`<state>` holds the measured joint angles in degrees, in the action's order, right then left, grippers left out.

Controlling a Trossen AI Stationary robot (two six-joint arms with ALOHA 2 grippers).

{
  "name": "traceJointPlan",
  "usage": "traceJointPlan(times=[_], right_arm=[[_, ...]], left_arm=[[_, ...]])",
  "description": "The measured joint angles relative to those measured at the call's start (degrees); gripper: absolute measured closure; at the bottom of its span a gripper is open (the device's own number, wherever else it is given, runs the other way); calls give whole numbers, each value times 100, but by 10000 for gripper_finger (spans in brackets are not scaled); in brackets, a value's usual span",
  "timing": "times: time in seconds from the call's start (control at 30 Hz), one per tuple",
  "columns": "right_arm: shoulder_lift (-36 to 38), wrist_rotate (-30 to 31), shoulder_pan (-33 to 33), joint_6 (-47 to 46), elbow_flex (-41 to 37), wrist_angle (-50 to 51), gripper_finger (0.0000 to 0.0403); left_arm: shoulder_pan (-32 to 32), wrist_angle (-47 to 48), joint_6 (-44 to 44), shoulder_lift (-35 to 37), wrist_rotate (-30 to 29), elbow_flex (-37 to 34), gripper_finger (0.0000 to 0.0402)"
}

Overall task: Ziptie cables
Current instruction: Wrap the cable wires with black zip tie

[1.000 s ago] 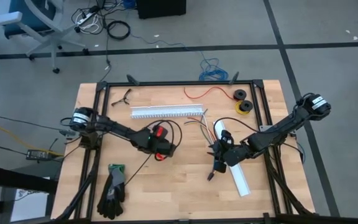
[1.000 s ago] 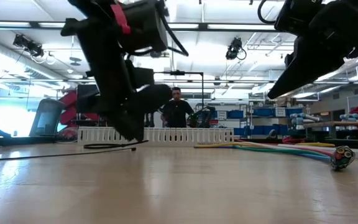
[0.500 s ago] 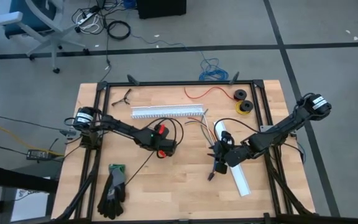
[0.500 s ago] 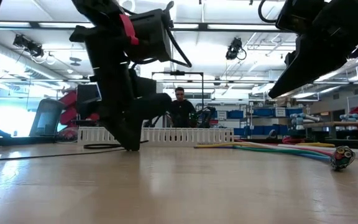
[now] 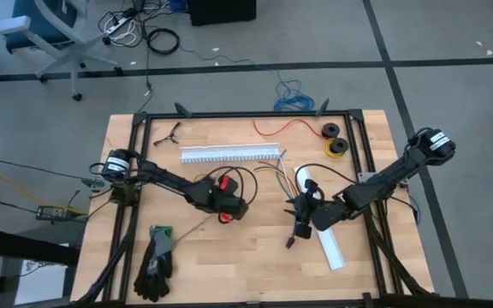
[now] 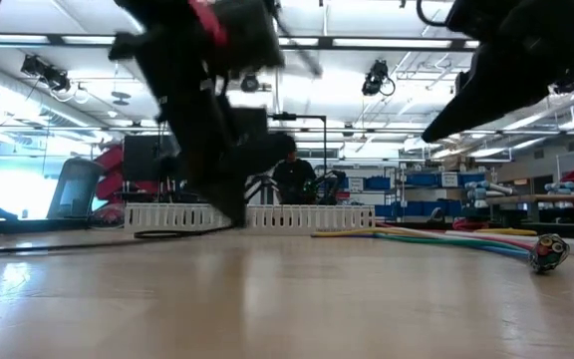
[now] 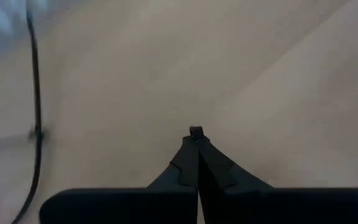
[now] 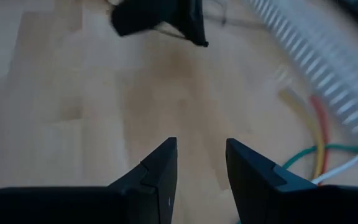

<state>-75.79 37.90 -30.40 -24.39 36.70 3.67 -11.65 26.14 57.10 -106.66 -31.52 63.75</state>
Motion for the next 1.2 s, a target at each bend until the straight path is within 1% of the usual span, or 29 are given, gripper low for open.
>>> traceJointPlan(times=[0.07,0.13,0.23,0.37,0.47,0.57,0.67,0.77,0.93,1.07,1.2], right_arm=[[0,366,-109,118,-227,-372,279],[0,433,-157,129,-516,-789,279],[0,82,-130,-144,-1084,-1495,280],[0,-616,120,-480,-1887,-2826,285],[0,-1044,385,-534,-2387,-3910,288],[2,-1475,699,-416,-2712,-4709,289],[4,-1890,985,-99,-2813,-5271,289],[2,-2149,1205,326,-2814,-5517,289],[0,-2165,1569,1153,-2697,-5776,289],[0,-2213,2030,1702,-2444,-5803,289],[2,-2870,2583,1966,-2215,-5809,289]], left_arm=[[-105,-430,-275,122,-379,8,400],[-205,-880,-623,128,-682,10,400],[-288,-1536,-1090,209,-1024,-58,401],[-257,-2787,-1759,446,-1048,-369,401],[-93,-4253,-2332,623,-751,-824,401],[154,-6250,-2710,681,-20,-1294,401],[393,-7474,-2664,635,631,-1706,401],[541,-8109,-2422,633,784,-2024,401],[708,-8607,-2392,633,874,-2351,401],[1023,-9146,-2462,633,934,-2542,401],[1447,-9696,-2397,634,1171,-2671,401]])
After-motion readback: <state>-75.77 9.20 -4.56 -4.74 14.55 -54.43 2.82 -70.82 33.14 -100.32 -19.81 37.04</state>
